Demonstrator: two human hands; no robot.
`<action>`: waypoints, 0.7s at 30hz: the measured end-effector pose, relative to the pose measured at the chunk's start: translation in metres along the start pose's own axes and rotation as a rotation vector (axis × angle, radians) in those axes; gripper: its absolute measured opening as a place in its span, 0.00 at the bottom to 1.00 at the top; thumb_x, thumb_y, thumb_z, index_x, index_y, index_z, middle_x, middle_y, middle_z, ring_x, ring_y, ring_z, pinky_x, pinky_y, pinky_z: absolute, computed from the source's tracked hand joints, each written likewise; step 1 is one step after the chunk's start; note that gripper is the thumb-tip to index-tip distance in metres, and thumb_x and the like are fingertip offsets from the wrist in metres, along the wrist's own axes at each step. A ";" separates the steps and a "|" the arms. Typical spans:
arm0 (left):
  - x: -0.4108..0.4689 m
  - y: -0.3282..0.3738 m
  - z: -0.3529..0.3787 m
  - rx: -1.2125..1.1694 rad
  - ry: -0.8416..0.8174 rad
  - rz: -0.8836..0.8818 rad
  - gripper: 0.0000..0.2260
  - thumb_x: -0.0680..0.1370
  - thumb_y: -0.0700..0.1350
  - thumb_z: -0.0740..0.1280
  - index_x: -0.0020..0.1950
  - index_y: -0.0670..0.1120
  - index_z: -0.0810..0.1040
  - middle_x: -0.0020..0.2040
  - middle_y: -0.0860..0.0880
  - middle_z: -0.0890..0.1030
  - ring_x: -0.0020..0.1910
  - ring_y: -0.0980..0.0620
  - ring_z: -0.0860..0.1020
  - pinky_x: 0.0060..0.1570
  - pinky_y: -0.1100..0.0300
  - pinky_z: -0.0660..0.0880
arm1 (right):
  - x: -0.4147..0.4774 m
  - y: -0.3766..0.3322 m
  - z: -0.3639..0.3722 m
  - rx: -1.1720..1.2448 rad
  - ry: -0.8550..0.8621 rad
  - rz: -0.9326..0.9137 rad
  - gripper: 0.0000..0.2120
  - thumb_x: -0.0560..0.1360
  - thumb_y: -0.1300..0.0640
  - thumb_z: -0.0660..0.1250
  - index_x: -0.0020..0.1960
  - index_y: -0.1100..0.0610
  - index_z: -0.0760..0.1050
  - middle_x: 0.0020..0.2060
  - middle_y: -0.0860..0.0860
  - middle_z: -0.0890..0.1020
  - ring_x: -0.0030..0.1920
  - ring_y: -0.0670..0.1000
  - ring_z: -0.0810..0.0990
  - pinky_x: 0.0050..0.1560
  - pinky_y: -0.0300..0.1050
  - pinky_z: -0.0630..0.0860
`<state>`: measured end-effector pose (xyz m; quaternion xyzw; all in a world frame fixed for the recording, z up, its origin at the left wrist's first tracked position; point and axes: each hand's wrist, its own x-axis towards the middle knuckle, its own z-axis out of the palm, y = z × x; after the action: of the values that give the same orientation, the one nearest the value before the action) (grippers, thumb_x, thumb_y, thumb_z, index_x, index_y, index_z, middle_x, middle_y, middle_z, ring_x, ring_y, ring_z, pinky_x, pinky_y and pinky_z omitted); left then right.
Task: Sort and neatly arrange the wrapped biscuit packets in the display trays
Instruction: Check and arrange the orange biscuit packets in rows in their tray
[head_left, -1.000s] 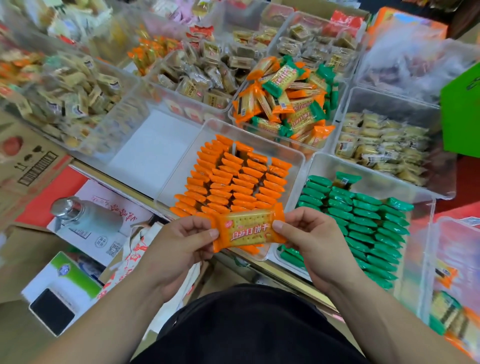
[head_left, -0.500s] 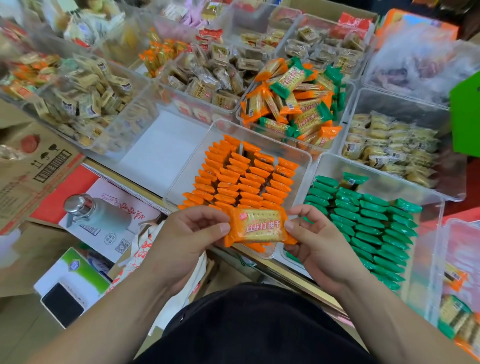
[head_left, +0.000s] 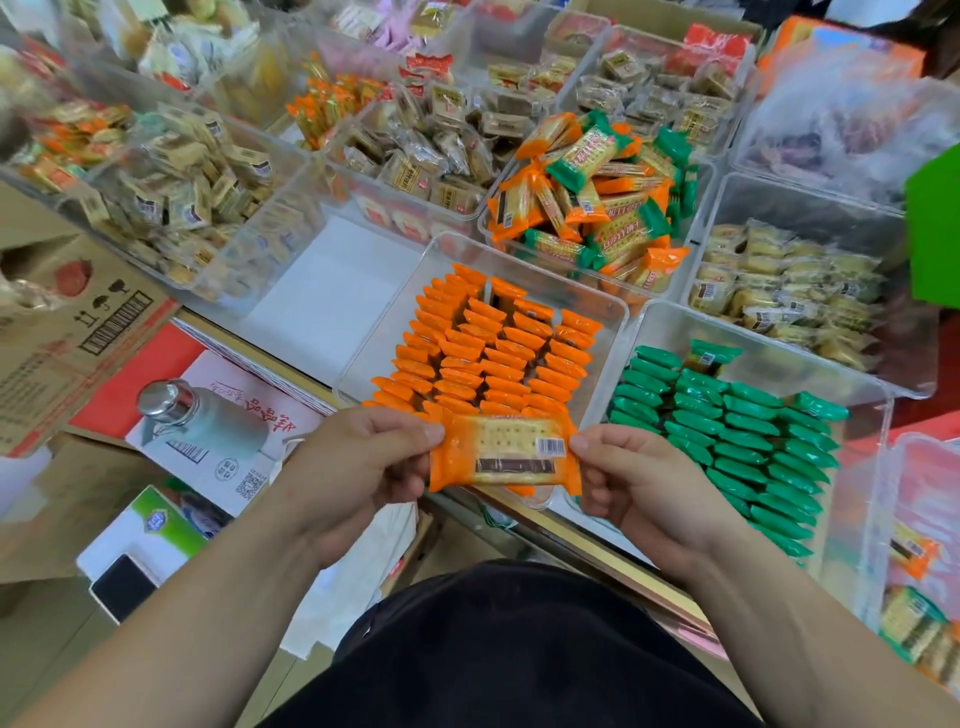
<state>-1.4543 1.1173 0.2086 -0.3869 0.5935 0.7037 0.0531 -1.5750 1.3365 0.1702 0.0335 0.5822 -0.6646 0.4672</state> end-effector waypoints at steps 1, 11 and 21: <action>0.000 0.000 0.000 -0.106 -0.043 -0.054 0.11 0.77 0.39 0.70 0.34 0.40 0.79 0.30 0.44 0.75 0.28 0.51 0.72 0.30 0.61 0.71 | 0.001 0.000 0.000 0.095 -0.038 0.054 0.08 0.72 0.59 0.70 0.35 0.58 0.77 0.28 0.52 0.69 0.28 0.48 0.66 0.32 0.41 0.63; 0.006 -0.010 -0.003 -0.136 -0.039 -0.051 0.06 0.76 0.41 0.70 0.40 0.40 0.79 0.31 0.44 0.74 0.29 0.51 0.71 0.29 0.63 0.71 | 0.000 0.003 0.000 0.063 -0.028 0.004 0.07 0.71 0.55 0.71 0.36 0.55 0.80 0.24 0.51 0.65 0.25 0.48 0.60 0.29 0.42 0.56; 0.024 -0.018 0.011 -0.148 -0.013 -0.082 0.03 0.82 0.39 0.64 0.51 0.41 0.76 0.40 0.37 0.84 0.33 0.45 0.83 0.31 0.59 0.79 | -0.001 -0.013 0.011 -0.149 0.098 -0.286 0.08 0.70 0.52 0.72 0.45 0.54 0.86 0.24 0.53 0.73 0.25 0.50 0.70 0.28 0.42 0.70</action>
<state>-1.4664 1.1226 0.1793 -0.4092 0.5232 0.7453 0.0571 -1.5780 1.3269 0.1840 -0.0519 0.6508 -0.6769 0.3400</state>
